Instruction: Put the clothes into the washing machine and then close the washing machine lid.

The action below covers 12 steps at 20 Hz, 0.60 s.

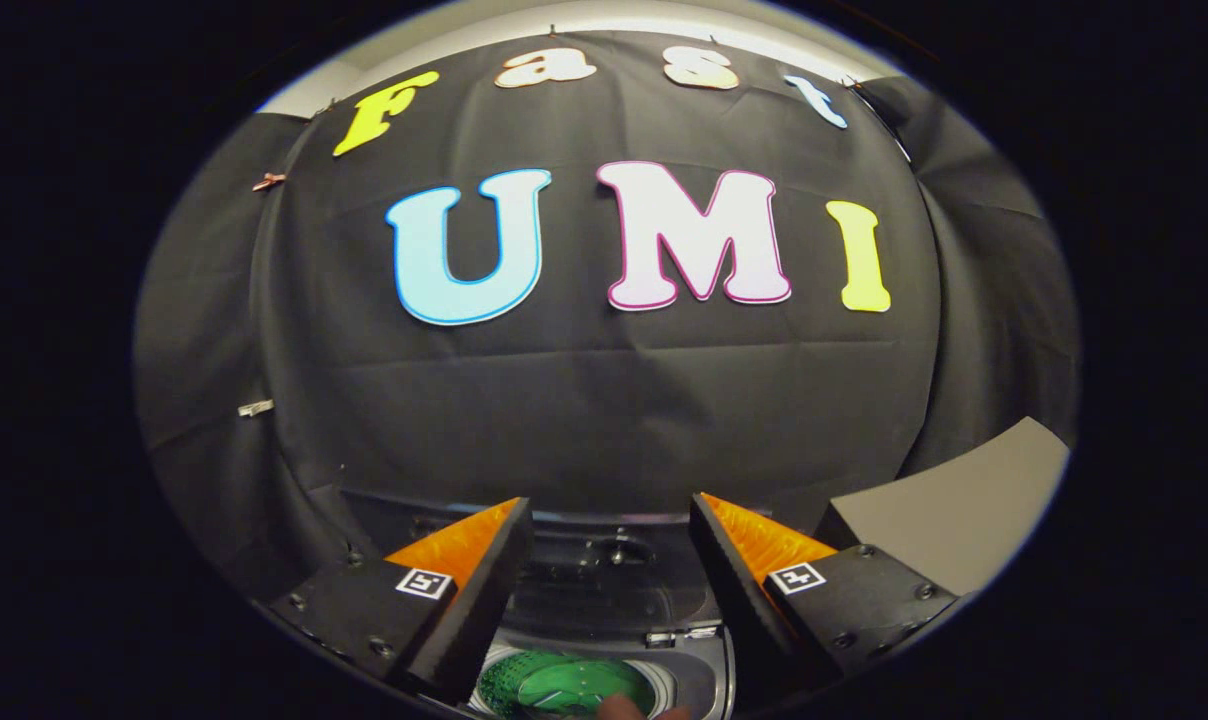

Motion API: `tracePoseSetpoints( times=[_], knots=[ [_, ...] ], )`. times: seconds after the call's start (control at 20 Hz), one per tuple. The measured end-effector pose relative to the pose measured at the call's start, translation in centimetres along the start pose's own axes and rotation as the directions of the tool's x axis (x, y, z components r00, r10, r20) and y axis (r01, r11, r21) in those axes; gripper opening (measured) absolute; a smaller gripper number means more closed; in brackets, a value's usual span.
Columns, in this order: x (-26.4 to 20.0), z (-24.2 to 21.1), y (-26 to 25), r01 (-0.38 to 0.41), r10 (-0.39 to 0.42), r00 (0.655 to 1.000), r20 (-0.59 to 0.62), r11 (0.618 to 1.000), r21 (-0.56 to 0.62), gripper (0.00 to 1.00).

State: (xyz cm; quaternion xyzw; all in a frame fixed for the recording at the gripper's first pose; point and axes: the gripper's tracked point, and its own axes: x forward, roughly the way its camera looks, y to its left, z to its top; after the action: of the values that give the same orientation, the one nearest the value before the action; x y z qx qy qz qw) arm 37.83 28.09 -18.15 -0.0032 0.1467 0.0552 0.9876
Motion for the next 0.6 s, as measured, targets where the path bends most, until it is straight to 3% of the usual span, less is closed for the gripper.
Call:
tracePoseSetpoints(
  times=[0.3, 0.6],
  knots=[
    [4.5, 0.6, 0.4, 0.033, -0.034, 0.999, -0.012, 0.996, -0.079, 0.99],
    [7.5, -2.9, 1.5, 0.039, -0.049, 0.986, -0.157, 0.997, -0.069, 0.99]
  ],
)
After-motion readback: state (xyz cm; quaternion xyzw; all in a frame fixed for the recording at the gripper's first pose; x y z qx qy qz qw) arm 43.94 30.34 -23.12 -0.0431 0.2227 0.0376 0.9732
